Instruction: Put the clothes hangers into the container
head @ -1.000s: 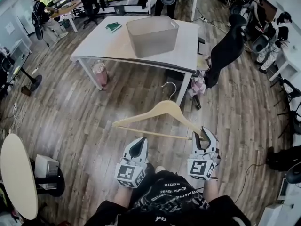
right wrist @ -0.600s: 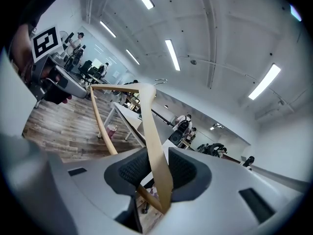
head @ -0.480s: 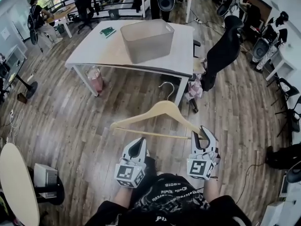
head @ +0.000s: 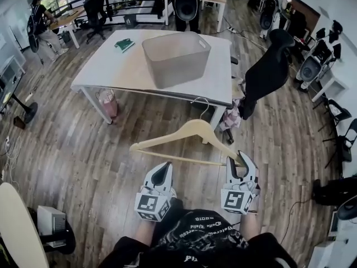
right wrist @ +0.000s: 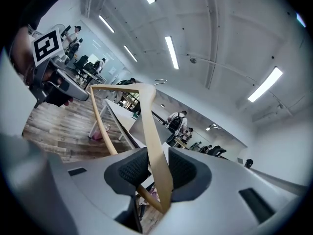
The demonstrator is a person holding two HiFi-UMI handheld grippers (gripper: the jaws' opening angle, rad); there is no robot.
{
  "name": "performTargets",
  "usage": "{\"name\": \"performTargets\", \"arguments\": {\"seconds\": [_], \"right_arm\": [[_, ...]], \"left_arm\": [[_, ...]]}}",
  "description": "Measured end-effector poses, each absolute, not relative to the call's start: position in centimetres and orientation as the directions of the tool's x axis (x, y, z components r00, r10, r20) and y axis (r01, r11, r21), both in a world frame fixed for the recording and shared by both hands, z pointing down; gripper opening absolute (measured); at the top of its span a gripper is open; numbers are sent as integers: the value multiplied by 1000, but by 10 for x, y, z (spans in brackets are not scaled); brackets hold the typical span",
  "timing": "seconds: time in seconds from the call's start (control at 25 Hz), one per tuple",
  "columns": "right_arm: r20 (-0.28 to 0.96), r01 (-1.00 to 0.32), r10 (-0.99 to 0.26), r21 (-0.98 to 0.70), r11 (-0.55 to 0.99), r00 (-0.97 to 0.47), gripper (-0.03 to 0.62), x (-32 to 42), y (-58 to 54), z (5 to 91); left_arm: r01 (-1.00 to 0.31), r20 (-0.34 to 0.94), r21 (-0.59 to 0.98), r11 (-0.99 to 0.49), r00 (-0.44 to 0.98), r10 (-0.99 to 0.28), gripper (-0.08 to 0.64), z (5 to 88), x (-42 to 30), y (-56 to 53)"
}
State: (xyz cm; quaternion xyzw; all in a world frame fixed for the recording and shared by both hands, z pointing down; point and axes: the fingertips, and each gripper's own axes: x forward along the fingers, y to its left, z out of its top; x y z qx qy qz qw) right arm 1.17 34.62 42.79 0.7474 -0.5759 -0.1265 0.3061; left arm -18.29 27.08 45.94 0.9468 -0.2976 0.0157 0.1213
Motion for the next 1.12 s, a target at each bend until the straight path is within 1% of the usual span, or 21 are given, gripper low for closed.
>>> {"name": "performTargets", "arguments": {"seconds": [0.2, 0.32, 0.52, 0.64, 0.92, 1.12], "right_arm": [[143, -767, -940, 622, -158, 310, 137, 2, 294, 427], [145, -768, -930, 613, -184, 339, 137, -3, 270, 425], [138, -767, -915, 600, -228, 380, 137, -8, 242, 426], [154, -779, -909, 582, -233, 387, 137, -8, 232, 432], [155, -782, -911, 580, -229, 382, 137, -10, 201, 436], [143, -763, -914, 606, -223, 380, 138, -3, 178, 441]], "left_arm": [[-553, 106, 213, -806, 833, -544, 20, 461, -189, 211], [-533, 99, 227, -815, 845, -525, 20, 463, -193, 181], [-511, 99, 221, -831, 859, -503, 20, 467, -198, 144], [-506, 101, 226, -832, 862, -497, 20, 468, -198, 130], [-521, 125, 230, -822, 853, -506, 20, 476, -207, 106], [-560, 130, 229, -796, 828, -545, 20, 481, -211, 86]]}}
